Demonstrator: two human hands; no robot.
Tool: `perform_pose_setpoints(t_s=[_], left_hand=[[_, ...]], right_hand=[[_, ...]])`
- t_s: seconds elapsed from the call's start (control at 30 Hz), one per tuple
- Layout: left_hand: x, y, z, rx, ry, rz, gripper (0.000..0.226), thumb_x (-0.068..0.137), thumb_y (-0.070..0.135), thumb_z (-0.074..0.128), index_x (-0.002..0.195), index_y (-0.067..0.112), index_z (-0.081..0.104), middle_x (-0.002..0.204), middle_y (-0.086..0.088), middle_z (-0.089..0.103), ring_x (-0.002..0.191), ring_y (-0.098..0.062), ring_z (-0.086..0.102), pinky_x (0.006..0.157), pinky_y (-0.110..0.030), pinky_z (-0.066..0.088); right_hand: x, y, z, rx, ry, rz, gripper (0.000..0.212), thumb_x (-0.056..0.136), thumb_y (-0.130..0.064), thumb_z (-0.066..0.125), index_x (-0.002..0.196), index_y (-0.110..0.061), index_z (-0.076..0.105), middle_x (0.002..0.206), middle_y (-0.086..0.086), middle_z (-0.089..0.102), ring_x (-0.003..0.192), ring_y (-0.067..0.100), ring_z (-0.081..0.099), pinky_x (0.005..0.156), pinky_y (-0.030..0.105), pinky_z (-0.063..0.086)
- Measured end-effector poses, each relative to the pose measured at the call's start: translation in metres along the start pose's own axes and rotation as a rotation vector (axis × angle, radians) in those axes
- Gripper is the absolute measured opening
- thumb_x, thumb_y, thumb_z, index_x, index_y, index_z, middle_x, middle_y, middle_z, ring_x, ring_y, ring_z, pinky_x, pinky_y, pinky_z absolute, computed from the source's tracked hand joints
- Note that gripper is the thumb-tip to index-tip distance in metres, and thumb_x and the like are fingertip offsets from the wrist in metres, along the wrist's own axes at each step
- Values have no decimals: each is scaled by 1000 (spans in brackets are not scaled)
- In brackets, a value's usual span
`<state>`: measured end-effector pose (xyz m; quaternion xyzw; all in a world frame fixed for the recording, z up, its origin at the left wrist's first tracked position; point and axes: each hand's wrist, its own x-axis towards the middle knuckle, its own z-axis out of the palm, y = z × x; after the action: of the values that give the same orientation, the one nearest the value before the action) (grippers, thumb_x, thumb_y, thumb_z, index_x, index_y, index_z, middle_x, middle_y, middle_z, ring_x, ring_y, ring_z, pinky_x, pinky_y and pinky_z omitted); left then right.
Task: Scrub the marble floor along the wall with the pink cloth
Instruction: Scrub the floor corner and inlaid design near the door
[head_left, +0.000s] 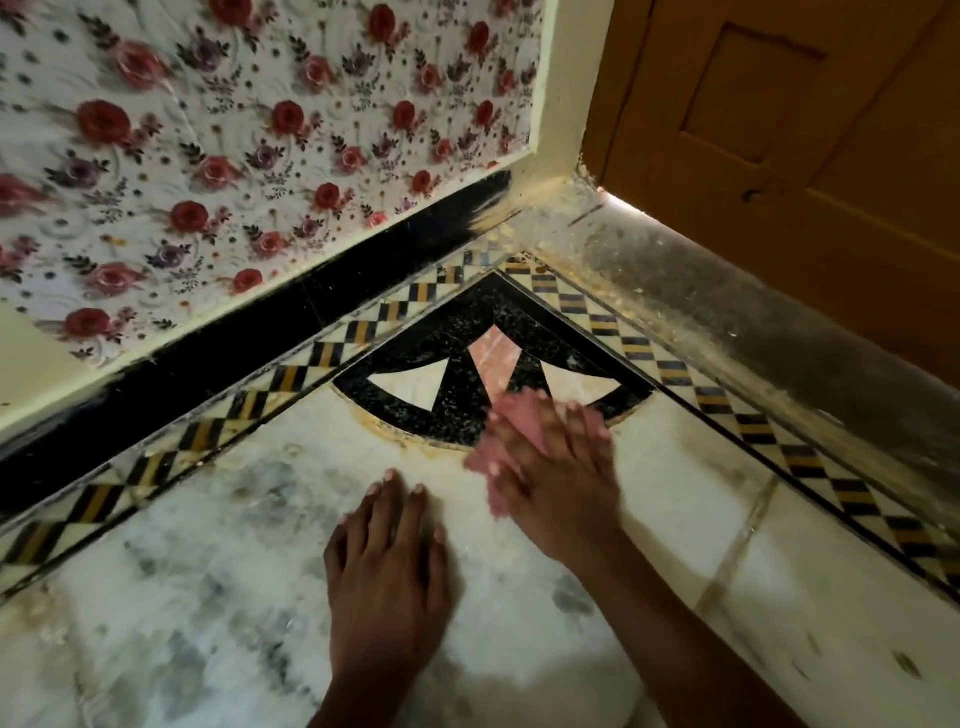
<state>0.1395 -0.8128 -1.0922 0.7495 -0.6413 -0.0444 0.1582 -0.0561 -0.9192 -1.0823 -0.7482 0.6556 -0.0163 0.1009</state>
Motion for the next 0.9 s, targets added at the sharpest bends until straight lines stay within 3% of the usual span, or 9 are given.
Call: perform_pose_setpoints(t_s=[0.2,0.3,0.4,0.5,0.63,0.7,0.77,0.83,0.9], left_hand=[[1,1,0,-10,-31,-20,58,105,49,36,153,24,56,168,-5,46,150,-30,48,118,-55,40],[1,-1,1,-6,-32,-14,57,105,49,36,153,26,55,169,-3,45,150,-28,46,117,-52,39],[1,-1,2,5,-22,-10,56,104,48,38,151,26,57,168,-4,46,149,-29,48,115,-51,40],[1,-2,2,11,-10,-4,56,103,47,39,150,24,59,167,-5,48,147,-30,50,114,-51,41],[0,-3,4,14,-34,-19,57,105,50,36,154,26,55,170,-3,42,152,-27,43,117,-53,39],[1,-3,2,12,-39,-19,56,106,50,36,154,27,54,170,-2,42,152,-26,43,116,-53,40],[1,-3,2,15,-52,-14,54,106,50,37,153,28,54,170,-1,42,151,-24,44,115,-52,41],[1,-4,3,17,-61,-19,53,106,50,39,152,28,54,169,0,42,150,-25,45,114,-51,42],[1,-5,3,19,-61,-17,53,105,49,41,152,28,55,169,0,43,149,-26,47,112,-52,44]], right_hand=[[72,12,-14,130,2,372,65,104,-71,21,165,-57,6,181,7,-9,164,45,-12,129,68,-6],[119,-32,-14,124,-86,146,64,106,-68,22,166,-54,5,179,7,-17,162,47,-19,127,69,-12],[83,-35,-6,68,-147,-76,61,104,-70,25,161,-65,1,179,-4,-21,164,34,-21,130,63,-8],[42,-4,-6,102,-134,122,63,104,-73,26,159,-68,-4,179,-3,-21,164,30,-21,130,57,-9],[115,-9,-17,150,-41,398,65,106,-70,19,166,-53,0,179,12,-19,162,46,-19,128,68,-8],[160,-40,-20,158,-97,279,65,106,-69,20,166,-52,5,178,14,-18,160,51,-20,125,73,-12],[169,-69,-18,57,-180,-27,64,105,-71,24,165,-55,6,178,10,-21,160,49,-23,121,71,-18],[140,-78,-13,-10,-232,-317,64,105,-72,26,164,-59,3,176,3,-28,160,42,-29,121,65,-20],[89,-62,-6,-16,-195,-383,63,102,-75,18,162,-63,2,176,-3,-26,162,36,-28,125,60,-20]])
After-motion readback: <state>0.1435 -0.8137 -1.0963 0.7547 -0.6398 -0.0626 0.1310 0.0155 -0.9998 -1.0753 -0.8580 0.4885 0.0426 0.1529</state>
